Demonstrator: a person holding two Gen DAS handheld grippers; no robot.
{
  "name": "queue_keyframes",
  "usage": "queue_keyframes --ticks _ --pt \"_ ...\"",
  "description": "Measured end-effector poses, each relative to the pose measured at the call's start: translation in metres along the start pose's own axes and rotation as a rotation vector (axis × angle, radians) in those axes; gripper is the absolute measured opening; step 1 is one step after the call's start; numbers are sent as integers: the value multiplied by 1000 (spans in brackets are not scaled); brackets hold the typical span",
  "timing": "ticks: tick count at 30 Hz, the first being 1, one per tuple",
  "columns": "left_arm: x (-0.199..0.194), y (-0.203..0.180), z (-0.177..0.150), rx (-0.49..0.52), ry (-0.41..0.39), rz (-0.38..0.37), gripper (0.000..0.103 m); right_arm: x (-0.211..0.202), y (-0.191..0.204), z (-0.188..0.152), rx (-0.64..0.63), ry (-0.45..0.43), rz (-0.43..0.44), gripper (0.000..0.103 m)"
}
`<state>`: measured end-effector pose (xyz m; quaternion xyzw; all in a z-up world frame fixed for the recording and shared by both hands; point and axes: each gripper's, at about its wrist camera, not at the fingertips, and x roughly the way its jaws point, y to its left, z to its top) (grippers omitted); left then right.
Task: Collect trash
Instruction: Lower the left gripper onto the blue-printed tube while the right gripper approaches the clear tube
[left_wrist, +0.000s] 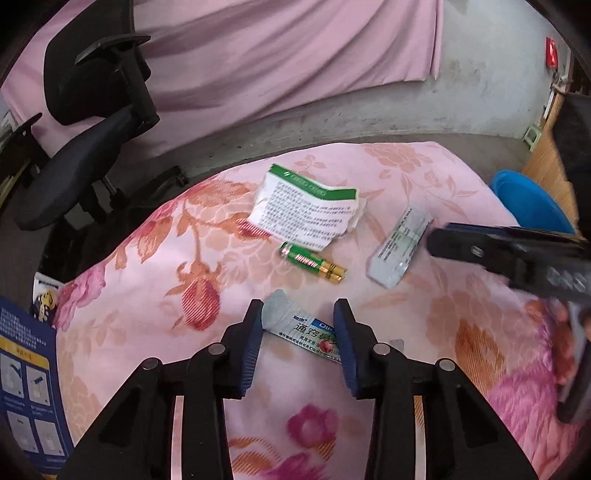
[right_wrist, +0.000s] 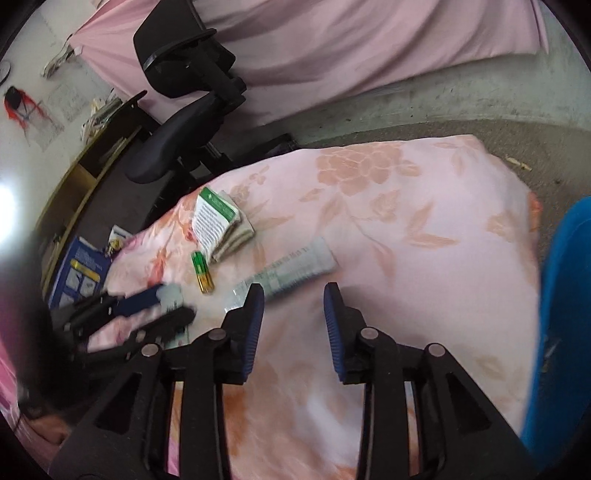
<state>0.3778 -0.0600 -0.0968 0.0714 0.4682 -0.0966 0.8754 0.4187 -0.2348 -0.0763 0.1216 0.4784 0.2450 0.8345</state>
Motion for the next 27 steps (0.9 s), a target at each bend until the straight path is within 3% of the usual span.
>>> queue_keyframes --ticks 4,8,13,15,22,27 --pt "-7 10 -2 -25 -6 -41 33 14 13 8 -20 4 -16 59" --pt "-10 7 -1 -14 -6 -31 33 23 27 8 -76 20 -40 60" --pt "-15 3 -4 -3 -13 -26 33 27 41 5 -144 42 -4 36" --pt "-17 2 -8 1 -23 -31 32 25 43 3 -153 41 15 33" --pt "-30 -1 -17 13 -58 -56 12 -3 51 -16 -229 -24 -10 27" --pt "-36 -2 -22 16 -76 -73 9 -28 52 -28 -253 -99 -38 26"
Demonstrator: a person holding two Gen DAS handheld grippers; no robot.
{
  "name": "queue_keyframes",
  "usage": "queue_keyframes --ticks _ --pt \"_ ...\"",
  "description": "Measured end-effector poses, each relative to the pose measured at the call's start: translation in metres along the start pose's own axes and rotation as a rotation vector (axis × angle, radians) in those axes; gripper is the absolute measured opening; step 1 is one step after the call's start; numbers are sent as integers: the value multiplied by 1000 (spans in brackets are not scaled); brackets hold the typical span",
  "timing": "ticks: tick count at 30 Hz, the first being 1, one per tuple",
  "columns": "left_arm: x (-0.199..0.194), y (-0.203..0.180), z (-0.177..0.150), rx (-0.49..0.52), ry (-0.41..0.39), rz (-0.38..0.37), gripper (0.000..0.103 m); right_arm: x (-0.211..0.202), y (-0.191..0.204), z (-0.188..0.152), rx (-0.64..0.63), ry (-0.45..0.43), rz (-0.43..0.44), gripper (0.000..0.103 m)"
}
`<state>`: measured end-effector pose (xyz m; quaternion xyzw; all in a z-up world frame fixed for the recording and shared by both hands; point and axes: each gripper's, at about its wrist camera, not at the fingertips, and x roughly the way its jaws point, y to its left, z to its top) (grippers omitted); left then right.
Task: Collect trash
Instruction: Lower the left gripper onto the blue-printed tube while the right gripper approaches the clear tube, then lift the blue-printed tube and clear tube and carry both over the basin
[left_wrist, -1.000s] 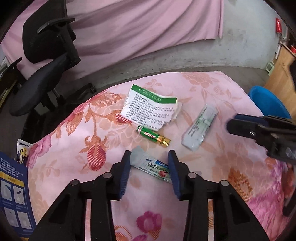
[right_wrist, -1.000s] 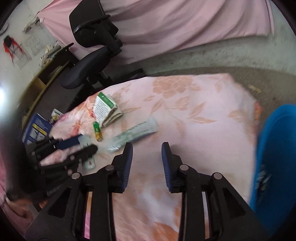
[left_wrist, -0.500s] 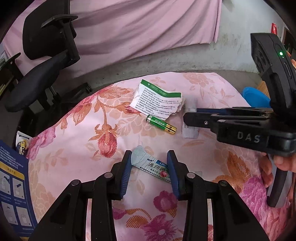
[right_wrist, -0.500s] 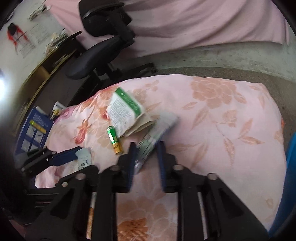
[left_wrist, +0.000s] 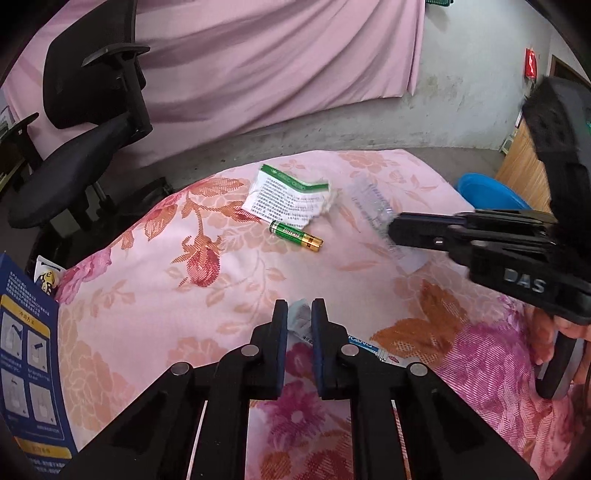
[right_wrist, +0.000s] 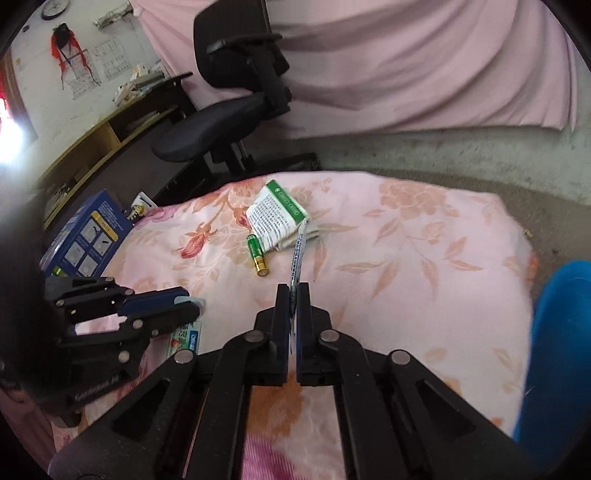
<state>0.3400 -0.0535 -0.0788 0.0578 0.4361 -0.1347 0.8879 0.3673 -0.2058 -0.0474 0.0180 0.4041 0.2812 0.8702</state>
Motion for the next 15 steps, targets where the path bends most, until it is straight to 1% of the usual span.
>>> queue_keyframes --ticks 1,4,8,11,15 --pt "-2 0 0 -2 -8 1 9 -5 1 -1 -4 -14 -6 26" --pt "-10 -2 1 -6 -50 9 4 -20 5 -7 -19 -67 -28 26" --pt "-27 -10 3 9 -138 23 1 -35 8 -8 -23 -141 -43 26" --pt "-41 -19 4 27 -223 39 0 -48 9 -10 -28 -203 -62 26" --pt "-56 -25 8 21 -317 37 0 -67 13 -12 -62 -301 -104 26"
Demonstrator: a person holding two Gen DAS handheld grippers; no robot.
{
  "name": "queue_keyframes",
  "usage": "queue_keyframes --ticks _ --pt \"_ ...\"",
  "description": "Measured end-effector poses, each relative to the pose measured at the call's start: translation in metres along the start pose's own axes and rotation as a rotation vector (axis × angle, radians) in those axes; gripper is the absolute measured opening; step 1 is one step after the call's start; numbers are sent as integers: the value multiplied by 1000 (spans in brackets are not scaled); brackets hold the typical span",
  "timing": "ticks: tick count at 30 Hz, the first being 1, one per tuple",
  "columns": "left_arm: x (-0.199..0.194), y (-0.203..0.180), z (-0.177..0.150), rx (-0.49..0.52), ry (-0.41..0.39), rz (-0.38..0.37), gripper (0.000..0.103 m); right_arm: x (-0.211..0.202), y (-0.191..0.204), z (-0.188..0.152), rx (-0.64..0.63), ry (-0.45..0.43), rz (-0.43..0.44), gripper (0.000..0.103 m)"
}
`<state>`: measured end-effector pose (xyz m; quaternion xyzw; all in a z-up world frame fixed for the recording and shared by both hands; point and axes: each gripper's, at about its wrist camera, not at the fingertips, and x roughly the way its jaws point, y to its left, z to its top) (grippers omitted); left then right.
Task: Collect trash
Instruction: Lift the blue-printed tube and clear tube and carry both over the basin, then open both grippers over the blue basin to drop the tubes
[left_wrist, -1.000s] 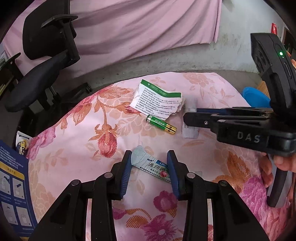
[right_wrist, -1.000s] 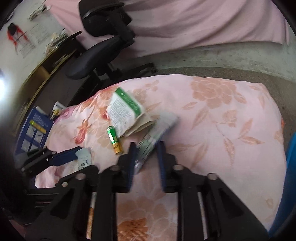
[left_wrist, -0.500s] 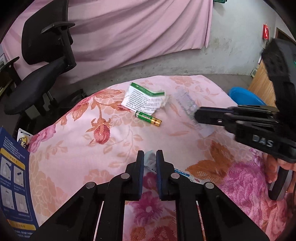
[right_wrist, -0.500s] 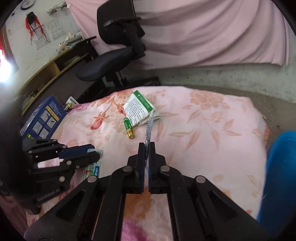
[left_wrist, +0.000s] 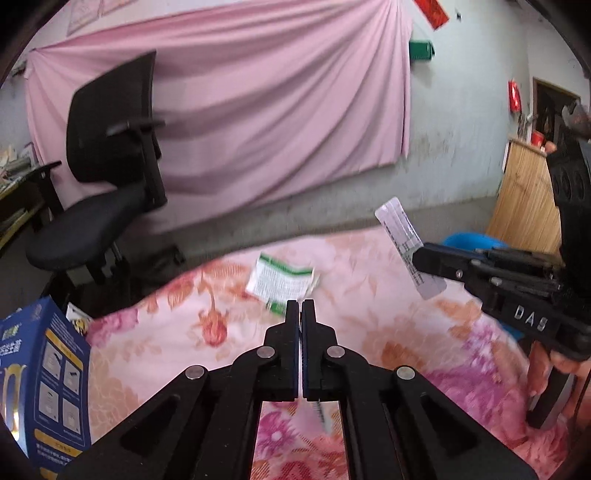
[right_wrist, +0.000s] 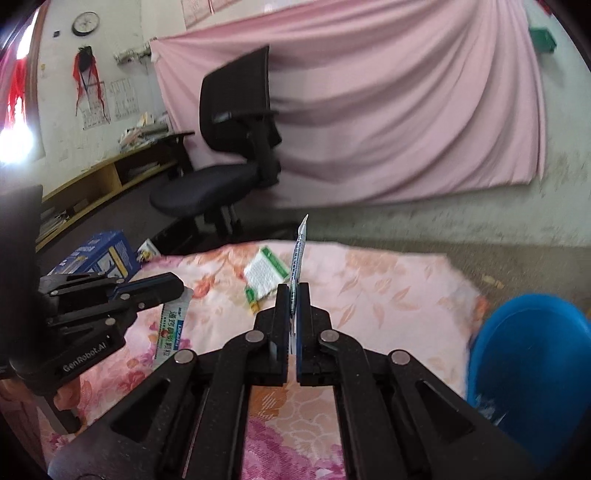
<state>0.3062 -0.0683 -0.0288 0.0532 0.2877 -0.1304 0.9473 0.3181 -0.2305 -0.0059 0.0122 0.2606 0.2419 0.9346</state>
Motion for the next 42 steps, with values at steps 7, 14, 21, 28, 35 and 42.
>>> queue_keyframes --ticks 7,14,21,28,35,42 --pt "-32 -13 23 -1 -182 -4 0 -36 -2 9 -33 -187 -62 26" --pt "-67 -47 55 64 -386 -20 0 -88 -13 13 -54 -397 -173 26" --pt "-78 -100 92 53 -521 -145 0 -139 -44 7 -39 -539 -352 26" --pt "-59 -172 107 127 -533 -269 0 -165 -96 -12 48 -530 -481 26" --pt "-13 -213 113 139 -373 -359 0 -159 -143 -27 135 -389 -515 26" --pt "28 -224 114 92 -194 -390 0 -144 -182 -46 243 -269 -477 26"
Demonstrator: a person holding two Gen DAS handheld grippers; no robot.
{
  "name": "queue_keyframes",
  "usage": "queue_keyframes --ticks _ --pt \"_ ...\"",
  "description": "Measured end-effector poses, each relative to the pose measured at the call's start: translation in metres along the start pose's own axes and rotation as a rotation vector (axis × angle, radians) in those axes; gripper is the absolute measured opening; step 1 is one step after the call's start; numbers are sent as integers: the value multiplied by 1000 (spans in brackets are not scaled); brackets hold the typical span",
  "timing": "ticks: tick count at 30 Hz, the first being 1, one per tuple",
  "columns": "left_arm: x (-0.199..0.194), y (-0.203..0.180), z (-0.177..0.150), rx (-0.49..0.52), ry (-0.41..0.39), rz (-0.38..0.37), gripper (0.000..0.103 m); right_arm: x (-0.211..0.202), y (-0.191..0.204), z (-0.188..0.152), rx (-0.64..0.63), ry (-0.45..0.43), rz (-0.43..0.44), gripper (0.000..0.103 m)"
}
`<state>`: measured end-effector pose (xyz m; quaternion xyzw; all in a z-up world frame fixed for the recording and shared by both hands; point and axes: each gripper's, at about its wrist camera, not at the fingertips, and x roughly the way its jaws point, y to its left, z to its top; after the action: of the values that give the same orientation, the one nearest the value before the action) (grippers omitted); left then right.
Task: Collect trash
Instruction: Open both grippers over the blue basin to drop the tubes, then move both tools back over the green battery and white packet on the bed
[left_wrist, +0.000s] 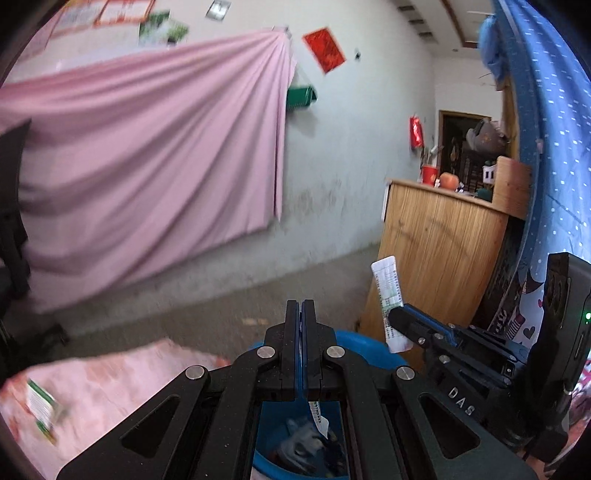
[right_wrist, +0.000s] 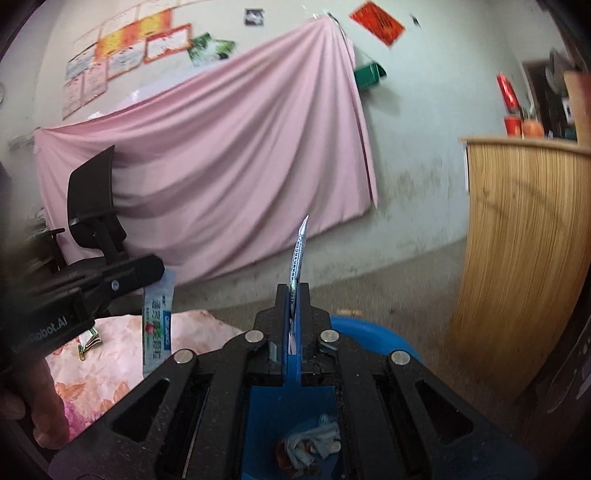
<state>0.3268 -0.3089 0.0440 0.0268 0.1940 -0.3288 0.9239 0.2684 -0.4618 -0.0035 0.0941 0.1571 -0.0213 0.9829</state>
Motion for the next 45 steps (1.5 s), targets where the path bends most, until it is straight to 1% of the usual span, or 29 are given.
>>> queue_keyframes --ticks 4,9,15,17,18,19,20,21,22,23,24,25,26,28,29,30,31,32,33,36,39,45 --pt "14 0 -1 -35 67 -9 0 9 -10 -6 36 57 -1 26" --pt "27 -4 -4 -53 156 5 0 18 -11 -9 38 109 -4 28" --pt "41 3 -10 -110 223 28 0 26 -12 -11 30 143 3 28" --pt "45 8 -10 -137 239 41 1 27 -13 -11 36 155 0 34" --pt "46 10 -11 -146 248 49 3 28 -14 -11 42 160 -1 41" --pt "47 12 -12 -152 256 58 5 28 -15 -11 52 164 -4 54" --pt "48 14 -13 -156 262 69 16 28 -16 -11 60 165 -5 61" --pt "47 16 -14 -165 266 75 31 28 -18 -11 65 162 -8 72" --pt "45 20 -14 -182 260 77 37 26 -19 -10 70 154 -12 78" --pt "42 23 -14 -201 251 76 40 25 -19 -10 75 148 -17 79" --pt "40 26 -14 -211 248 76 40 23 -20 -9 80 144 -18 82" --pt "38 29 -14 -215 247 82 40 23 -20 -8 87 141 -18 87" --pt "35 32 -14 -215 243 98 41 21 -21 -7 99 132 -19 90" --pt "29 38 -14 -217 232 123 51 19 -21 -5 116 120 -13 103" --pt "25 41 -14 -229 218 119 61 17 -20 -5 127 110 -5 103" --pt "18 47 -14 -255 193 100 73 15 -19 -3 137 95 4 103" --pt "11 52 -14 -280 169 84 79 13 -18 -2 144 79 12 103" --pt "6 56 -14 -291 155 84 90 11 -16 -1 145 71 14 103" --pt "-1 60 -13 -307 134 94 94 9 -12 1 146 54 18 103" --pt "-20 72 -10 -314 80 126 95 6 -3 6 148 23 34 103" --pt "-42 80 -7 -288 29 194 99 2 7 11 146 -13 57 103" --pt "-85 94 -6 -239 -58 284 101 -10 36 22 116 -99 105 103"
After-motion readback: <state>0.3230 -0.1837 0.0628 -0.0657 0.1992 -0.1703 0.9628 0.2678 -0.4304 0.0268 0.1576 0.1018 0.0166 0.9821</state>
